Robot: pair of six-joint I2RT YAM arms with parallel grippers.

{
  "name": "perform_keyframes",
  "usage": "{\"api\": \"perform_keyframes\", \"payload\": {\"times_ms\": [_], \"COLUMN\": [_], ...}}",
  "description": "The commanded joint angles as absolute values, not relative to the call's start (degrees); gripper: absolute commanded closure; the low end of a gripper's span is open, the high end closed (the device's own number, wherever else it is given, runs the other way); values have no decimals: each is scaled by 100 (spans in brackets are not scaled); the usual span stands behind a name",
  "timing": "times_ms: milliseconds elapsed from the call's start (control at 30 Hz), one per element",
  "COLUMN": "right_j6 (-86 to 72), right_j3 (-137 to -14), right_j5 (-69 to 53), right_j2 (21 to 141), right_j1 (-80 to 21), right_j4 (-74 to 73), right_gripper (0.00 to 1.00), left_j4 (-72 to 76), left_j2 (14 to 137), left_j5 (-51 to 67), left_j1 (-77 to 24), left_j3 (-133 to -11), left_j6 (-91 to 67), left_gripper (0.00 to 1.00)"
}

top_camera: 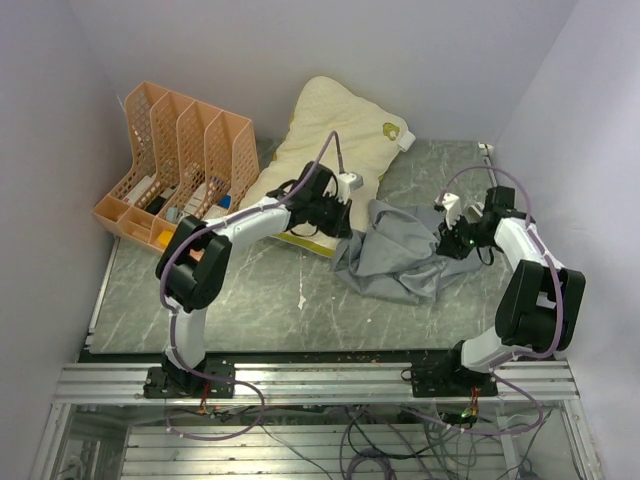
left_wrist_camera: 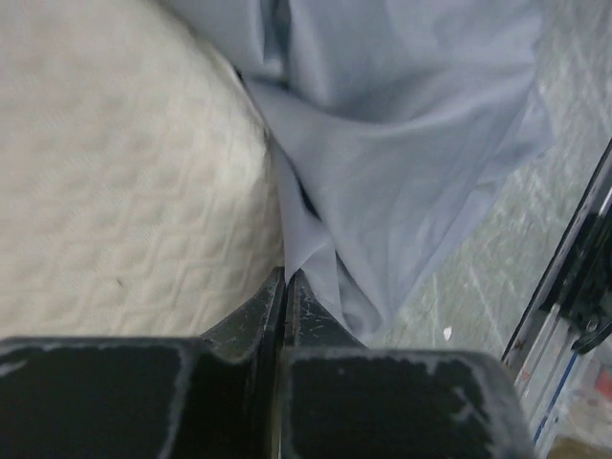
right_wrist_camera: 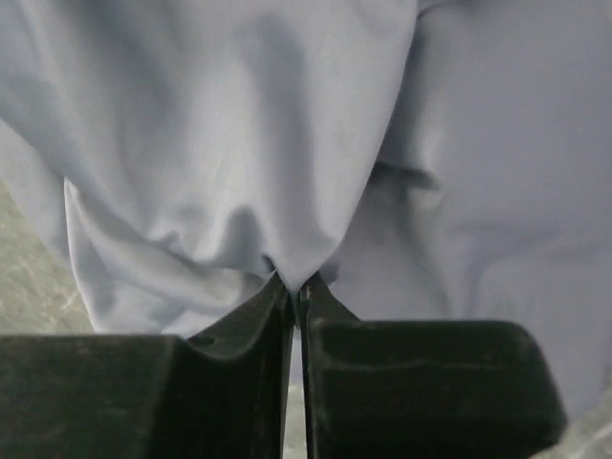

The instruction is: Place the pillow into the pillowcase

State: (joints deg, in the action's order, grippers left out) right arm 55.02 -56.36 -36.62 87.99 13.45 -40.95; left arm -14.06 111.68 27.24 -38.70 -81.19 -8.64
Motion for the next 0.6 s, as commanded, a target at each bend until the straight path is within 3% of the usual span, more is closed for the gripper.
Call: {"api": "perform_keyframes", "payload": {"times_ms": [0,200,333,433,567], "right_j6": [4922,3013,2033,1837,2043], "right_j3": [-6445,-9169,-10775,-11213,-10351], "right_j5": [-3677,-2835,-2935,-3290,-3564], "right_j2": [8552,9135,9279,8995,8089], "right_j1": [1371,1430,1819,2320,2998], "right_j4": [-3729,-2602,-2318,-2397,-2080], "right_gripper": [100,100,100,100,100], "left_j4": [-1070,-148,-202,54,423], "left_j2": [10836,11087,11284,10638,9830], "left_j5": [2600,2455,2129,1660,1666], "left_j1": [-3605,-3051,-3015,-2984,-2932], "left_j3": [-8963,-11130,-12754,-12320,-10900], "left_j6": [-1193,-2264,-2448,-2269,-2225], "left_gripper": [93,93,93,93,93]}}
